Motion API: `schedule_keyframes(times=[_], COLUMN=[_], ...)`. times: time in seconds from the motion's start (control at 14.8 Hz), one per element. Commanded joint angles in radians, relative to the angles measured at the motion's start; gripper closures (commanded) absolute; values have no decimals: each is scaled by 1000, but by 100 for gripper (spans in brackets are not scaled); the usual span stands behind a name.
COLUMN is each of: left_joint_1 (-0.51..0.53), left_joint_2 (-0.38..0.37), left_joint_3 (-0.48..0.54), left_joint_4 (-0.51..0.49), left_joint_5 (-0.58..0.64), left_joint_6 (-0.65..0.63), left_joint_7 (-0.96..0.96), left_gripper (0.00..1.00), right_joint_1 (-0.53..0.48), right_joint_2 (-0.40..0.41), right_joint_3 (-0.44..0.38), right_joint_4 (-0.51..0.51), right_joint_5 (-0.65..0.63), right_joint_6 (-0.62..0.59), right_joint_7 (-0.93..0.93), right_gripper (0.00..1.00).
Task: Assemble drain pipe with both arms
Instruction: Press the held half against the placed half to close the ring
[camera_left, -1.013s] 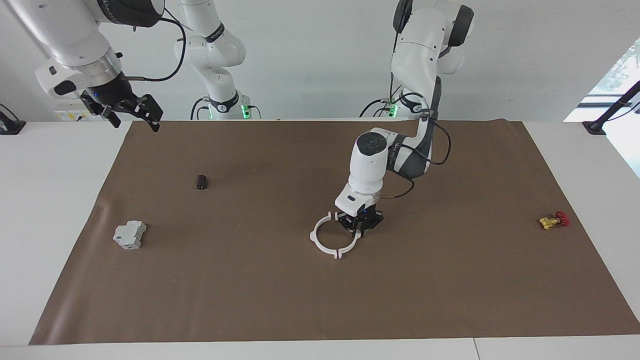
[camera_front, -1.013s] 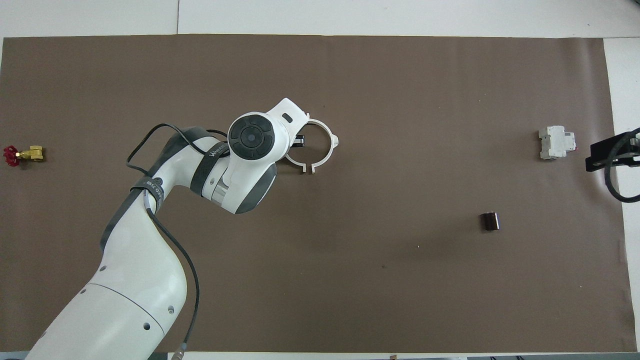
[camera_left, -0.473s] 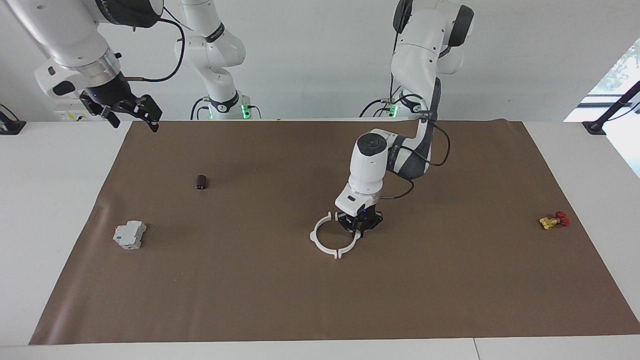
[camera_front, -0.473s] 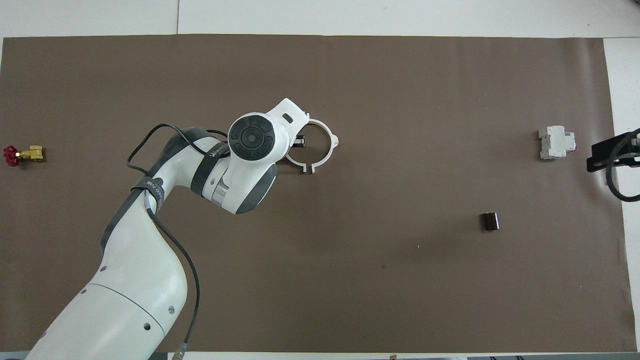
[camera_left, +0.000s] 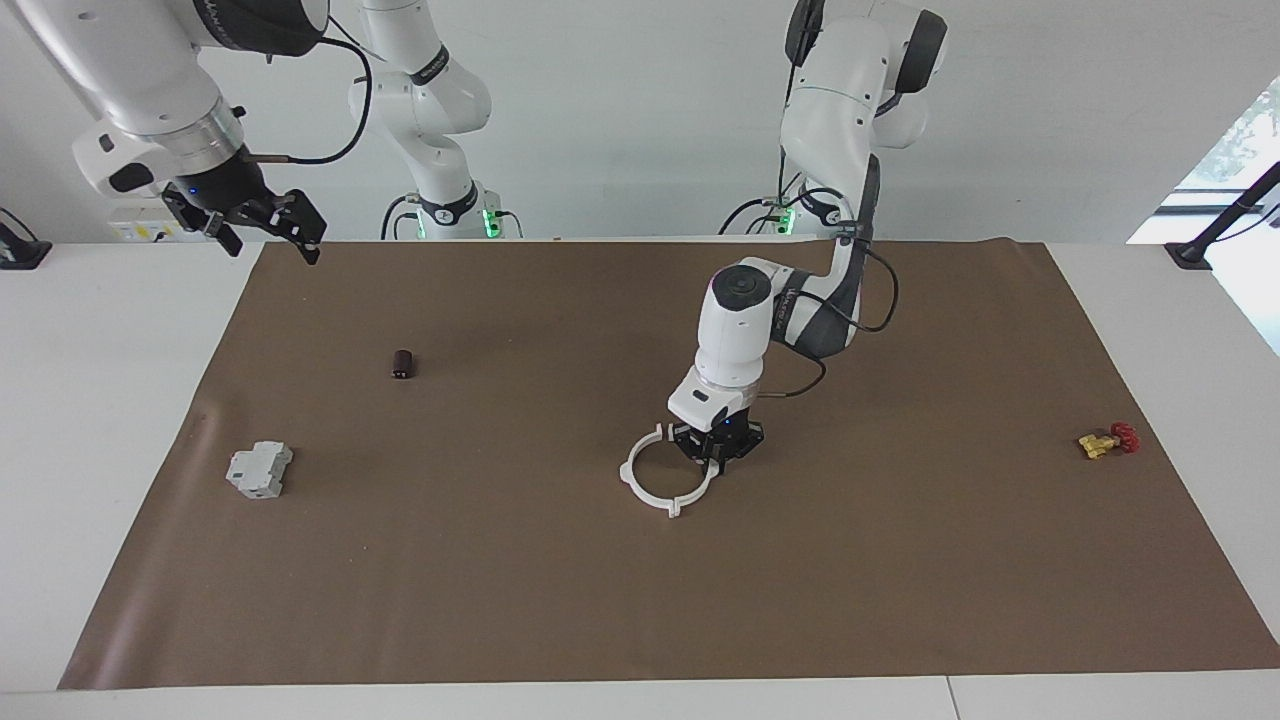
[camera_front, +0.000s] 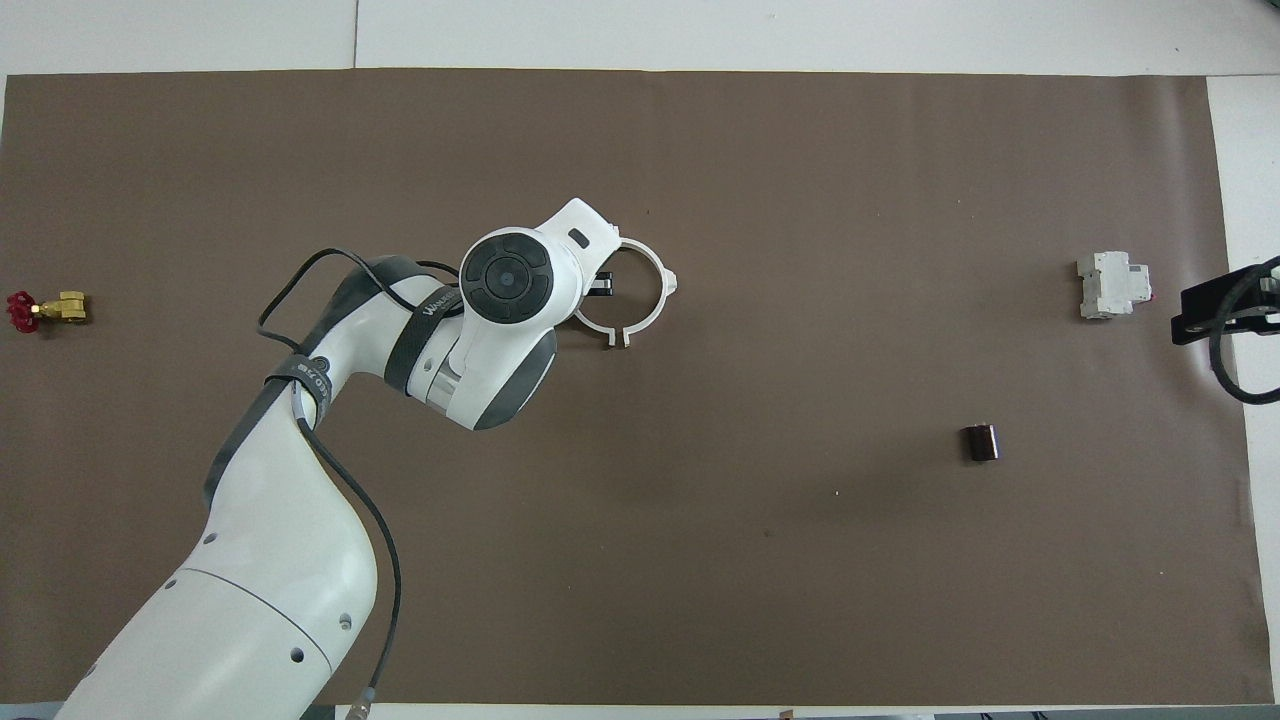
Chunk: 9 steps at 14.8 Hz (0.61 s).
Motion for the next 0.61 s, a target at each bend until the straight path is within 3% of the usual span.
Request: schedule_keyframes(times=[0.0, 0.54], left_joint_1=[-22, -38], left_joint_2=[-3, -9], left_joint_3=[10, 8], left_joint_4=[-30, -27], left_joint_5=[19, 13], left_joint_6=[18, -33], left_joint_7=[-14, -37], left_gripper=[100, 100], right_joint_1=[-4, -4], right_joint_2=[-14, -14], right_joint_3=[-7, -7], right_joint_4=[-19, -19], right_joint_5=[19, 21], right_joint_6=[-1, -1], right_joint_7=[-21, -21], right_gripper=[0, 0])
